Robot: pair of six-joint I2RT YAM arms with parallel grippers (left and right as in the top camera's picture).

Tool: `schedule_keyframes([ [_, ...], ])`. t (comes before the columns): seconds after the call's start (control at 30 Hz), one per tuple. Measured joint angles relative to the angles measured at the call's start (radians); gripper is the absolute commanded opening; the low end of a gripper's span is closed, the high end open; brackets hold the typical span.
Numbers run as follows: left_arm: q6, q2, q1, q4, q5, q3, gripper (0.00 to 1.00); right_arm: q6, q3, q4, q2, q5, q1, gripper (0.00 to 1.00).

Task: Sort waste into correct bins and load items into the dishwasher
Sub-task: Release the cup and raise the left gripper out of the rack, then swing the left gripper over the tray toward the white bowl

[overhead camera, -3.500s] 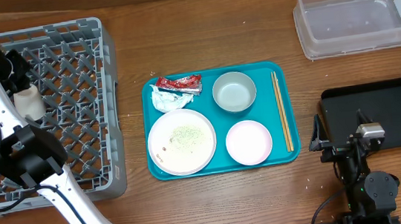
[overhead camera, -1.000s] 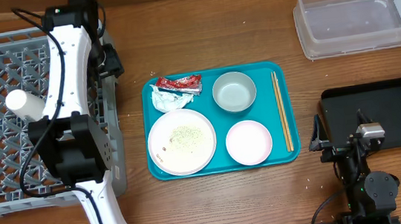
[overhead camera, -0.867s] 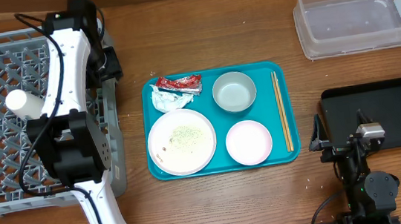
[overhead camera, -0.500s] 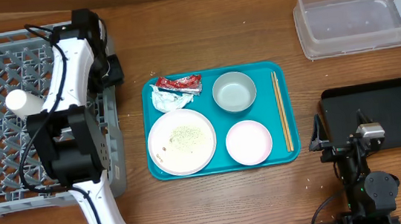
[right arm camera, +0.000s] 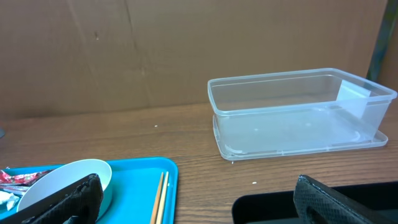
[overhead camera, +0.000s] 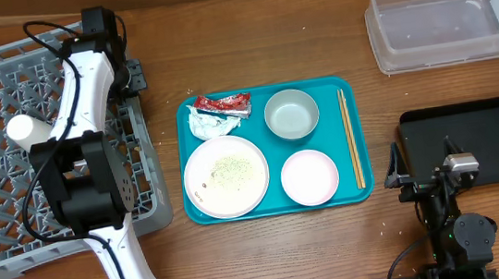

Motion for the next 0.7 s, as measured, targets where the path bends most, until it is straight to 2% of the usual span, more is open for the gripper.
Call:
schedule_keyframes([
  [0.17,0.021,-0.001,-0.006,-0.002,0.004,-0.002,0.04,0.0,0.0,0.0,0.0,0.0,0.0,1.0],
  [0.7,0.23,-0.008,0.001,-0.021,0.061,-0.008,0.04,0.0,0.0,0.0,0.0,0.0,0.0,1.0],
])
